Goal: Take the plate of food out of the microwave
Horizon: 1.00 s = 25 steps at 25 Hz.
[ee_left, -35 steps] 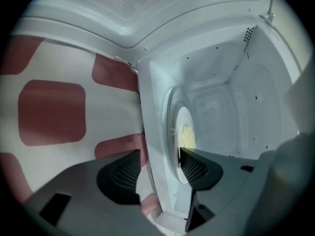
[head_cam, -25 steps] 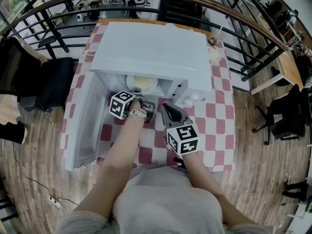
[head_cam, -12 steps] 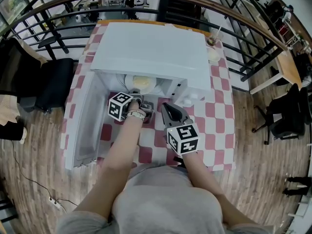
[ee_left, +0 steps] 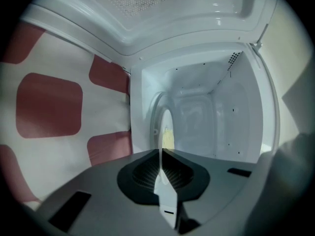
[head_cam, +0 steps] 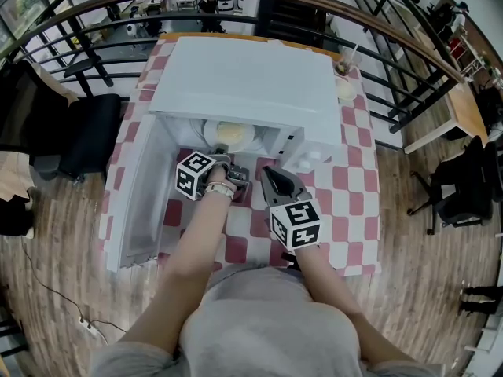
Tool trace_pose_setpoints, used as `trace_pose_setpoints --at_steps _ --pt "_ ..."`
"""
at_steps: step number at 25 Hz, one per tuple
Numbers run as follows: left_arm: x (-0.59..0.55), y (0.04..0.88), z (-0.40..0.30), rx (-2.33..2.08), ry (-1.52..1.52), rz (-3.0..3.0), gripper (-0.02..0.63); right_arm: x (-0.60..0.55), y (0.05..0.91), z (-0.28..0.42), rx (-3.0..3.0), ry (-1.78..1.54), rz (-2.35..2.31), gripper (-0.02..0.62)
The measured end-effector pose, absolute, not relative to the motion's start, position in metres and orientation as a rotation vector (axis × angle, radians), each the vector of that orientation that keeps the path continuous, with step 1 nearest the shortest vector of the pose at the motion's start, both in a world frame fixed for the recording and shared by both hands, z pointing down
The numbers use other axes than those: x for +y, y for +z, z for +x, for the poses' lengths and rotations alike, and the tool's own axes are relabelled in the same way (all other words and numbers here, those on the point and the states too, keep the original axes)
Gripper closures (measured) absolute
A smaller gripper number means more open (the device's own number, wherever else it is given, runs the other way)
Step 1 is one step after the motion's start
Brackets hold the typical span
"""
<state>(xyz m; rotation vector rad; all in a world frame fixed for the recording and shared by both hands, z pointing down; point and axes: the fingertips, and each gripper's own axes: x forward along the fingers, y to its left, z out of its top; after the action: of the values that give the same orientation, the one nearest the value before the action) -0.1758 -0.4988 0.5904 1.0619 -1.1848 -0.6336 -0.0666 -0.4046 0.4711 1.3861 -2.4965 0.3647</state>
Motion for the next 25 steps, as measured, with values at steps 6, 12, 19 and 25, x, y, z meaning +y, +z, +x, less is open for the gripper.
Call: trace_pose_setpoints --at_steps 6,12,19,25 --pt "-0.496 0.583 -0.174 -1.163 -0.650 1.098 0.591 -0.405 0.467 -0.066 -2.498 0.356 1.388 0.568" --pt "-0.489 0.579 -0.174 -1.156 -0.646 1.140 0.591 -0.403 0.464 -0.066 -2.503 0.351 1.395 0.569" --pt "-0.482 0.568 -0.173 -1.134 -0.650 1.182 0.591 -0.400 0.459 -0.068 -2.519 0.343 1.402 0.569" --pt "-0.471 0.556 -0.173 -1.111 -0.675 1.195 0.591 -0.394 0.456 -0.070 -2.524 0.342 1.418 0.569"
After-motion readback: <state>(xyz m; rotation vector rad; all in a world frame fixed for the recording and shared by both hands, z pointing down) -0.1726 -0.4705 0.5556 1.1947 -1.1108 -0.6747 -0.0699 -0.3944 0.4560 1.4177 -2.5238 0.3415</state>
